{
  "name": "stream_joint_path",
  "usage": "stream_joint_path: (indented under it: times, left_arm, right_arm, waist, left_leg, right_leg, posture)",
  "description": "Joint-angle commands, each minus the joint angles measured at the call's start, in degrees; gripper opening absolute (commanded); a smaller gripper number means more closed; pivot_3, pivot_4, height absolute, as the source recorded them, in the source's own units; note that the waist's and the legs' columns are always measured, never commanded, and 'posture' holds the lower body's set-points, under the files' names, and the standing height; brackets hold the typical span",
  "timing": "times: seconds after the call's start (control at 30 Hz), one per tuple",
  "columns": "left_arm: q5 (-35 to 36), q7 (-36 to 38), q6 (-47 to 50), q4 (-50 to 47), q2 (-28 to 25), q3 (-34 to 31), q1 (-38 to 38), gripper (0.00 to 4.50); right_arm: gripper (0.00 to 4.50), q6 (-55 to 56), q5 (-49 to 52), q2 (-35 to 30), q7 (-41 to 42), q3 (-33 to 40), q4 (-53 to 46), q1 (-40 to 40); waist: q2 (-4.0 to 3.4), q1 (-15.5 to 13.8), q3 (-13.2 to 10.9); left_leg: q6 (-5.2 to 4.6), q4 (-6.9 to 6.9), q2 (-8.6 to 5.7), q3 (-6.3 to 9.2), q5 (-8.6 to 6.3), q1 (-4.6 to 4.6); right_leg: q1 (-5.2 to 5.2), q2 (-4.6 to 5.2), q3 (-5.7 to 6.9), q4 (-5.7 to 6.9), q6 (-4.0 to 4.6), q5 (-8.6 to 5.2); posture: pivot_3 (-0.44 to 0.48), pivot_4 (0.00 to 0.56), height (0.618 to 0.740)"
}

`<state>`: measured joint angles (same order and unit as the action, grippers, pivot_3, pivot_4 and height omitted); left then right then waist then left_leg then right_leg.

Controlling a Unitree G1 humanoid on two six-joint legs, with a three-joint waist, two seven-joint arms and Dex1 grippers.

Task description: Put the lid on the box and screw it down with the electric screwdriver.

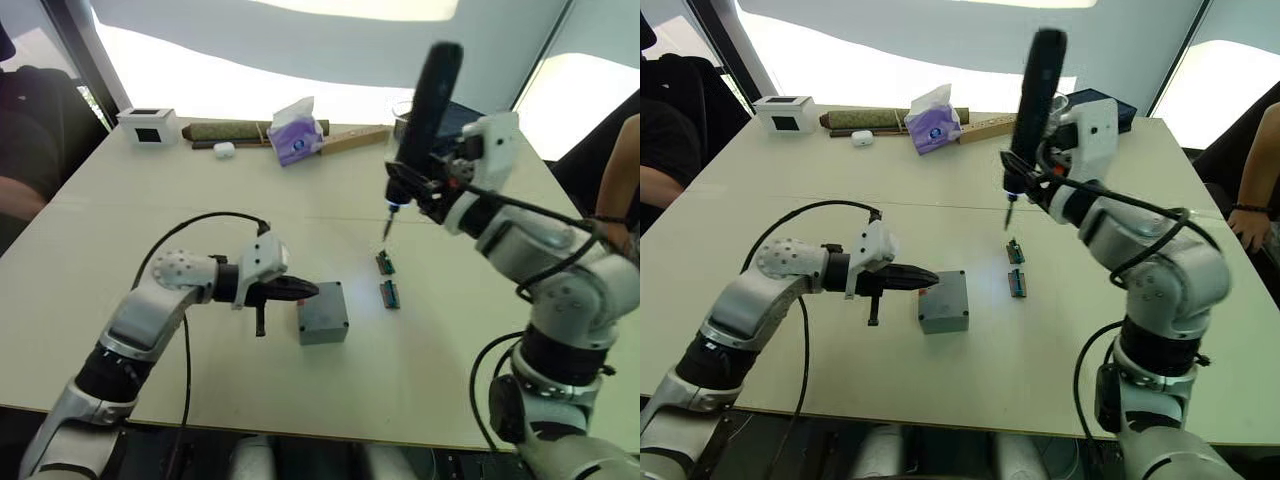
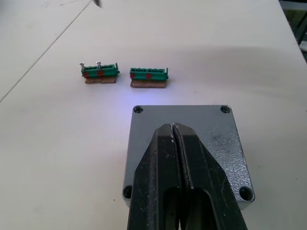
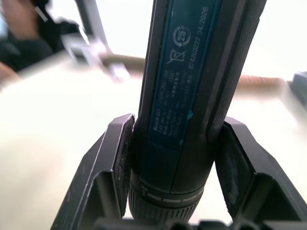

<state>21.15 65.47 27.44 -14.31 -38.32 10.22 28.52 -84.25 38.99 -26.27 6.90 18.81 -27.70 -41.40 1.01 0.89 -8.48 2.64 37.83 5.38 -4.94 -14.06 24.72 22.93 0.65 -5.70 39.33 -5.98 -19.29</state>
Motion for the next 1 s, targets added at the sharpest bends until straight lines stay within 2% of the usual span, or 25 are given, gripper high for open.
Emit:
stream_joint_path:
  times: [0.03,0.13,0.2,0.37,0.6,0.9,0.97,1.0]
  left_arm:
    - [3.2,0.9,0.8,-4.0,-1.3,-2.9,1.8,0.00]
    - [4.9,0.8,1.4,-5.6,-1.4,-4.0,2.0,0.00]
    - [6.1,0.6,1.7,-6.4,-1.5,-4.7,2.0,0.00]
    - [8.1,0.5,2.5,-8.3,-2.3,-5.7,1.5,0.00]
    - [10.2,0.0,4.0,-11.2,-4.1,-6.8,0.4,0.00]
    - [11.1,-2.1,5.1,-13.1,-5.2,-7.1,-0.4,0.00]
    - [11.4,-2.9,5.9,-13.6,-5.6,-7.2,-0.7,0.00]
    - [11.7,-3.2,6.3,-14.0,-5.9,-7.5,-0.8,0.00]
  right_arm:
    - [1.92,-7.8,2.6,-6.3,-0.5,2.3,2.0,-2.5]
    - [1.92,-8.3,11.1,-16.4,-0.2,-2.1,9.1,0.1]
    - [1.92,-8.3,14.2,-20.5,-1.9,-4.3,12.7,1.2]
    - [1.92,-8.3,20.4,-27.1,-3.9,-10.5,20.7,2.7]
    - [1.92,-8.3,23.0,-25.3,-8.6,-18.4,30.0,0.4]
    - [1.92,-8.3,23.7,-21.9,-14.3,-18.5,34.8,-0.3]
    - [2.87,-8.3,23.9,-21.3,-14.4,-17.5,32.6,-1.0]
    - [3.05,-8.3,24.8,-21.5,-14.0,-17.2,30.8,-1.5]
  waist:
    - [-0.12,0.1,-0.1]
    - [-0.33,0.1,-0.3]
    - [-0.30,0.2,-0.3]
    - [-0.29,0.3,-0.4]
    - [-0.23,0.3,-0.5]
    - [-0.09,0.4,-0.5]
    - [-0.09,0.4,-0.5]
    - [-0.10,0.4,-0.5]
  left_leg:
    - [0.00,0.00,0.00,0.00,0.00,0.03]
    - [-0.01,0.04,-0.02,-0.08,0.00,0.35]
    - [-0.03,0.07,-0.02,-0.04,-0.01,0.55]
    - [-0.12,0.08,-0.01,0.00,-0.06,0.63]
    - [-0.12,0.11,-0.01,-0.01,-0.06,0.63]
    - [-0.12,0.21,0.00,0.00,-0.06,0.60]
    - [-0.12,0.23,0.01,0.00,-0.06,0.58]
    - [-0.12,0.23,0.01,0.00,-0.06,0.58]
  right_leg:
    - [0.04,-0.01,-0.02,0.01,0.00,0.00]
    - [0.36,0.01,-0.09,0.02,-0.02,0.01]
    - [0.55,-0.02,-0.09,0.01,-0.03,0.01]
    - [0.62,-0.04,-0.10,0.00,-0.04,0.01]
    - [0.63,-0.04,-0.12,0.00,-0.05,0.02]
    - [0.54,-0.05,-0.09,-0.01,-0.05,0.03]
    - [0.51,-0.06,-0.09,-0.01,-0.05,0.03]
    - [0.52,-0.06,-0.09,-0.01,-0.05,0.03]
  posture:
    - [0.000,0.150,0.721]
    - [0.000,0.150,0.721]
    - [0.000,0.150,0.721]
    - [0.000,0.150,0.721]
    - [0.000,0.150,0.721]
    - [0.000,0.150,0.721]
    - [0.000,0.150,0.721]
    - [0.000,0.150,0.721]
